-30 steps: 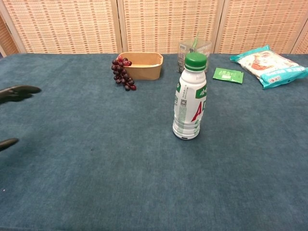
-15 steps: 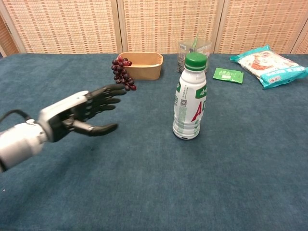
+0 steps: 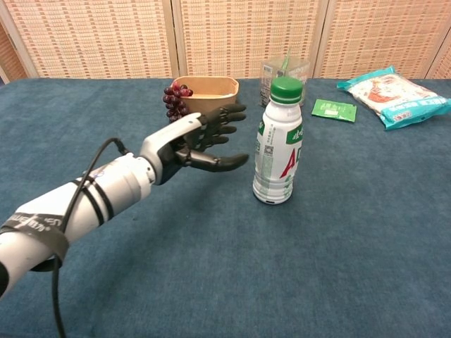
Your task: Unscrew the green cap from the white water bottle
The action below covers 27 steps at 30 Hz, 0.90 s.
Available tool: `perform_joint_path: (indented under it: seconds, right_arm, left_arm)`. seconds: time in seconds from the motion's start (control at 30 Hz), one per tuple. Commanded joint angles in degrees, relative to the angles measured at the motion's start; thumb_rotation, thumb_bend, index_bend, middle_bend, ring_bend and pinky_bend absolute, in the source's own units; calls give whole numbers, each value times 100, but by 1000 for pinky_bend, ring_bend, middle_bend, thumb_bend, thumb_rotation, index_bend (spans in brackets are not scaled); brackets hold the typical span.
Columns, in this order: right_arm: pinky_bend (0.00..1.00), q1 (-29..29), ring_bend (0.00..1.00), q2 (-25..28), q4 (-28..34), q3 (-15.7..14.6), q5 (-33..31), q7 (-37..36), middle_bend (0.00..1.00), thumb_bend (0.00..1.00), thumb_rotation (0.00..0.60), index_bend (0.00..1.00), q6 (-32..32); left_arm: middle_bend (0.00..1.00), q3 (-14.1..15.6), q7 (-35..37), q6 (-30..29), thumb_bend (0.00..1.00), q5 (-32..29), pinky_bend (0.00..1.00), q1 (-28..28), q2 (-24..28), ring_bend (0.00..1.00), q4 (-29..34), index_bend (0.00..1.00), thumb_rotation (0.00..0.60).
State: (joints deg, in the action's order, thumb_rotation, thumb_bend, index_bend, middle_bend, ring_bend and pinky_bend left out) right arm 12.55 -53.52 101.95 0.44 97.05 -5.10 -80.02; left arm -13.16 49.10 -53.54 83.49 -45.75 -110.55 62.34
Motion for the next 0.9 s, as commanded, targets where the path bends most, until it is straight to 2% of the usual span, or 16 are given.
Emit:
perform_joint_path:
  seconds: [0.03, 0.23, 0.4, 0.5, 0.63, 0.9]
  right_arm:
    - [0, 43, 0, 9, 2, 28, -61, -29, 0, 224, 600, 0, 72]
    - [0, 107, 0, 7, 3, 84, -172, -61, 0, 224, 600, 0, 163]
    - [0, 121, 0, 19, 4, 97, -208, -105, 0, 224, 600, 0, 179]
    - [0, 121, 0, 39, -1, 112, -230, -138, 0, 224, 600, 0, 168]
    - [0, 145, 0, 61, 3, 140, -270, -153, 0, 224, 600, 0, 191]
    - [0, 299, 0, 45, 100, 175, -277, -35, 0, 224, 600, 0, 410]
  left_arm:
    - [0, -84, -53, 73, 317, -45, 0, -132, -78, 0, 25, 0, 600]
    - [0, -226, -257, 110, 316, -72, 0, -386, -183, 0, 53, 0, 600]
    - [0, -387, -647, 316, 317, -303, 0, -621, -368, 0, -202, 0, 600]
    - [9, -376, -797, 436, 318, -357, 0, -714, -416, 0, -270, 66, 600]
    - [131, -348, -811, 459, 318, -351, 0, -768, -440, 0, -237, 215, 600]
    - [342, -472, -1065, 326, 312, -503, 0, -847, -656, 0, -351, 339, 600]
